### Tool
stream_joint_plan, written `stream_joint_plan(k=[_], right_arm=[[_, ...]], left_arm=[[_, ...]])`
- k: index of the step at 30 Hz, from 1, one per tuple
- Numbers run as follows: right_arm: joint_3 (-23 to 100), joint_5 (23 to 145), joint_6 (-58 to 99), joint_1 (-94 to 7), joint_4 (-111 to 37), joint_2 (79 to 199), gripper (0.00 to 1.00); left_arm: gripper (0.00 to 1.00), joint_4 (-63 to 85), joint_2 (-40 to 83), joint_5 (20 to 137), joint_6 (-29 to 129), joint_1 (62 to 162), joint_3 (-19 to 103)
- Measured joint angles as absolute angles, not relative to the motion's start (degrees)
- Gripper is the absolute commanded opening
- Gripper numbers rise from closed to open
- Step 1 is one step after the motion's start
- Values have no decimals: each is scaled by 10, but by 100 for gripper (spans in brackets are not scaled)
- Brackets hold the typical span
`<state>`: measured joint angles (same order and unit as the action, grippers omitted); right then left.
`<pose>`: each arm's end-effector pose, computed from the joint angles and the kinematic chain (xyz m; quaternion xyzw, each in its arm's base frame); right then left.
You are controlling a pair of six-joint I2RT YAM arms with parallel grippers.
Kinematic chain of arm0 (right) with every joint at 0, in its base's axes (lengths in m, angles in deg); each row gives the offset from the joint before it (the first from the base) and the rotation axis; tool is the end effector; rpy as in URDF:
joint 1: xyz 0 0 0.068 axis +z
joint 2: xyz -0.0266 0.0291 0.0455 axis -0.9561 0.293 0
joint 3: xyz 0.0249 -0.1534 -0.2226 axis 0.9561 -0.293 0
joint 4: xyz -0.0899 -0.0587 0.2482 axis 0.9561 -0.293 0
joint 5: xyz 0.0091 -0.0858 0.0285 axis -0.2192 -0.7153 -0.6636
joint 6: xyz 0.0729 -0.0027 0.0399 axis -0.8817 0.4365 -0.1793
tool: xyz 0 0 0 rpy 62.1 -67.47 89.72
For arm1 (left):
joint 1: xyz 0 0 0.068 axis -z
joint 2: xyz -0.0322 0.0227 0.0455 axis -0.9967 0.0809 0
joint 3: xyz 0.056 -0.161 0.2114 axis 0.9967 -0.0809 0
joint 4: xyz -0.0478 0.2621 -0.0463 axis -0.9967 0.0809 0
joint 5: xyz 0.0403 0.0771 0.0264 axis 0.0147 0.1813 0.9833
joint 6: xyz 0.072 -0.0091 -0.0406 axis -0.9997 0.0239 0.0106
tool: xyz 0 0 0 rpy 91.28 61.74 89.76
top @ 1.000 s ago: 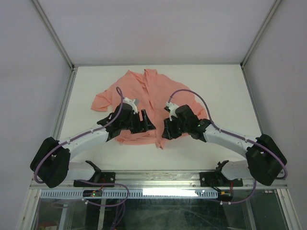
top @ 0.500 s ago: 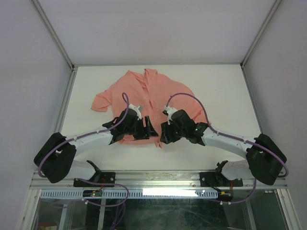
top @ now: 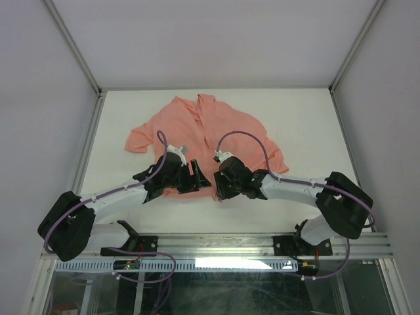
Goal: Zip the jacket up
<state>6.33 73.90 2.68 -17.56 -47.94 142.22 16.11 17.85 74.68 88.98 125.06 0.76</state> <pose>0.1813 0.2581 0.1381 -0.2438 0.9141 0.1941 0.2593 0.2009 -0.1864 0.1425 -0.0433 0.9143 -0.3444 0.2088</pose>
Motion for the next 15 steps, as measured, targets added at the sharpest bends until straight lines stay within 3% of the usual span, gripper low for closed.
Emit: stream_joint_plan(k=[7, 15], right_arm=[[57, 718, 12, -176, -461, 1435, 0], [-56, 764, -7, -195, -339, 1352, 0]], left_arm=[[67, 160, 173, 746, 892, 1250, 7], [65, 126, 163, 741, 908, 1250, -5]])
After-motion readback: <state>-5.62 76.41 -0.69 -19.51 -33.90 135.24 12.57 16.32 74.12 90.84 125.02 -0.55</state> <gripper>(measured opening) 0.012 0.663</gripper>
